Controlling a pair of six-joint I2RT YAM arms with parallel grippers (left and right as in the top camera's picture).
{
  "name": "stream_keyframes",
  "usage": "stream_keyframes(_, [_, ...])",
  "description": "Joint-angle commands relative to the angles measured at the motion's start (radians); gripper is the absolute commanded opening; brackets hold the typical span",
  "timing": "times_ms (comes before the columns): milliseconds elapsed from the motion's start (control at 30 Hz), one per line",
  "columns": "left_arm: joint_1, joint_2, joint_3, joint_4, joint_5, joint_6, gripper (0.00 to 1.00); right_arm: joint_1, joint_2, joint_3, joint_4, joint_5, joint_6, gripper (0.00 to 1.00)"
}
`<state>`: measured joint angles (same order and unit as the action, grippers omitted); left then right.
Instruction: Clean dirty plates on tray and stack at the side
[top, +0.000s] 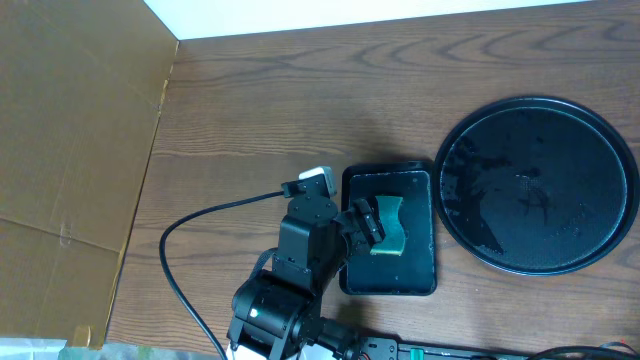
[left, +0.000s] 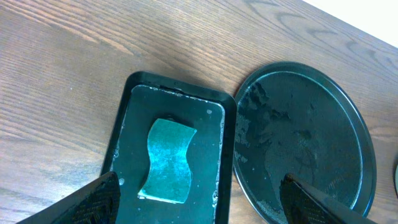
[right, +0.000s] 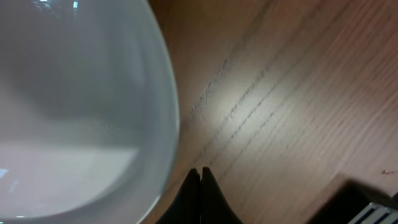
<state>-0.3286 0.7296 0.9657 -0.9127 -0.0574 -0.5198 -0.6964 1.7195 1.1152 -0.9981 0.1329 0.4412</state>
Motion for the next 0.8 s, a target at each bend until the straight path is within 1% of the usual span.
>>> stream_keyframes(0, [0.005,0.0,0.02,0.0,-0.002,0.003,0.82,0.011,0.01,-0.008,0.033,-0.05,-0.002,0.01])
stream_keyframes(100, [0.005,0.0,0.02,0.0,-0.002,0.003,0.83,0.012,-0.007,-0.008,0.079,-0.243,-0.09,0.01])
stream_keyframes(233, [0.005,0.0,0.02,0.0,-0.002,0.003,0.82,0.025,-0.065,-0.008,0.09,-0.363,-0.108,0.01])
stream_keyframes(300, [0.005,0.0,0.02,0.0,-0.002,0.003,0.82,0.04,-0.122,-0.008,0.09,-0.441,-0.157,0.02])
stream_keyframes(400, [0.005,0.0,0.02,0.0,-0.002,0.003,0.82,0.087,-0.246,-0.008,0.077,-0.6,-0.226,0.05])
stream_keyframes(467, [0.005,0.0,0.02,0.0,-0.002,0.003,0.82,0.139,-0.352,-0.008,0.079,-0.75,-0.293,0.07])
stream_keyframes(567, [0.005,0.0,0.02,0.0,-0.002,0.003,0.82,0.236,-0.516,-0.008,0.061,-0.88,-0.378,0.1])
stream_keyframes(633, [0.005,0.0,0.02,0.0,-0.002,0.003,0.82,0.318,-0.626,-0.008,0.05,-0.885,-0.411,0.17])
stream_keyframes(700, [0.005,0.0,0.02,0.0,-0.002,0.003,0.82,0.409,-0.746,-0.008,0.042,-0.885,-0.413,0.32])
stream_keyframes(733, [0.005,0.0,0.02,0.0,-0.002,0.004,0.82,0.439,-0.784,-0.008,0.044,-0.885,-0.413,0.43])
stream_keyframes(767, [0.005,0.0,0.02,0.0,-0.002,0.003,0.82,0.472,-0.828,-0.008,0.046,-0.879,-0.413,0.61])
